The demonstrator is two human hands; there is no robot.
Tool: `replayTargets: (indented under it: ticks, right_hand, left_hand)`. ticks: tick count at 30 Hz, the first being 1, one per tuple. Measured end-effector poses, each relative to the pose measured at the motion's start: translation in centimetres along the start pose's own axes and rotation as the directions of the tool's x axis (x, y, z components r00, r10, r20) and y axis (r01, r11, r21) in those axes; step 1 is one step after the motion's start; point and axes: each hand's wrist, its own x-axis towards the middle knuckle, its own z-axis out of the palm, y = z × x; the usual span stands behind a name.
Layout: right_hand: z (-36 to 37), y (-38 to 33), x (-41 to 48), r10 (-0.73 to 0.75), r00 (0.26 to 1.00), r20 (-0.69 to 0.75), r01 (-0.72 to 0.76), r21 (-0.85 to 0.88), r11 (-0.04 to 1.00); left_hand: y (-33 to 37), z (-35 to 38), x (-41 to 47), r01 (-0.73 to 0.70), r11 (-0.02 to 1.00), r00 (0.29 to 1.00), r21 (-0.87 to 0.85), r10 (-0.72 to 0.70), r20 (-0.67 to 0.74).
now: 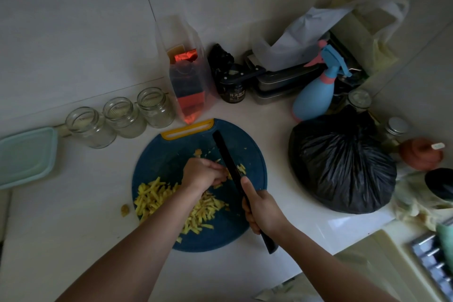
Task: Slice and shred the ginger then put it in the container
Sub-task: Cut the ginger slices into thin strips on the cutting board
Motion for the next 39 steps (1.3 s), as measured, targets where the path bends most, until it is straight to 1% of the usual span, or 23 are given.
replayTargets:
  ticks: [9,15,18,23,28,33,36,39]
  right_hand:
    - [0.3,0.2,0.1,-0.027,1.000,-0.004,0.027,-0.038,0.999]
    - [0.5,-0.1,0.2,-0.029,1.000,-0.010,0.028,-0.083,0.996]
    - [0.8,0.3,0.5,-0.057,0.997,-0.046,0.050,-0.155,0.987]
    - [1.3,0.1,0.9,-0.066,0.994,-0.082,0.045,-0.238,0.970]
    - [1.7,-0.7,0.5,-0.121,0.989,-0.090,0.077,-0.389,0.918]
    - [1.8,-1.2,0.9,-0.087,0.991,-0.106,0.032,-0.437,0.899]
    - [1.9,-1.3,1.2,-0.095,0.987,-0.133,0.028,-0.435,0.900]
    - [2.1,-1.3,2.2,-0.100,0.981,-0.167,0.026,-0.395,0.918]
  left_hand:
    - [0.0,0.0,-0.3,-0.041,0.998,0.999,0.047,0.042,-0.009]
    - [0.0,0.1,-0.2,-0.008,0.999,1.000,0.053,0.009,-0.016]
    - [0.1,0.2,0.0,0.019,0.997,0.999,0.069,-0.016,-0.043]
    - [0.5,0.4,0.1,0.056,0.995,0.997,0.087,-0.050,-0.063]
    - [1.0,0.1,0.3,0.070,0.987,0.996,0.145,-0.061,-0.060]
    - [1.5,-0.2,0.9,0.102,0.977,0.995,0.185,-0.099,-0.027]
    - [1.7,-0.2,0.7,0.068,0.977,0.998,0.203,-0.064,-0.028]
    - [1.5,-0.1,0.4,-0.027,0.966,1.000,0.257,0.025,0.010]
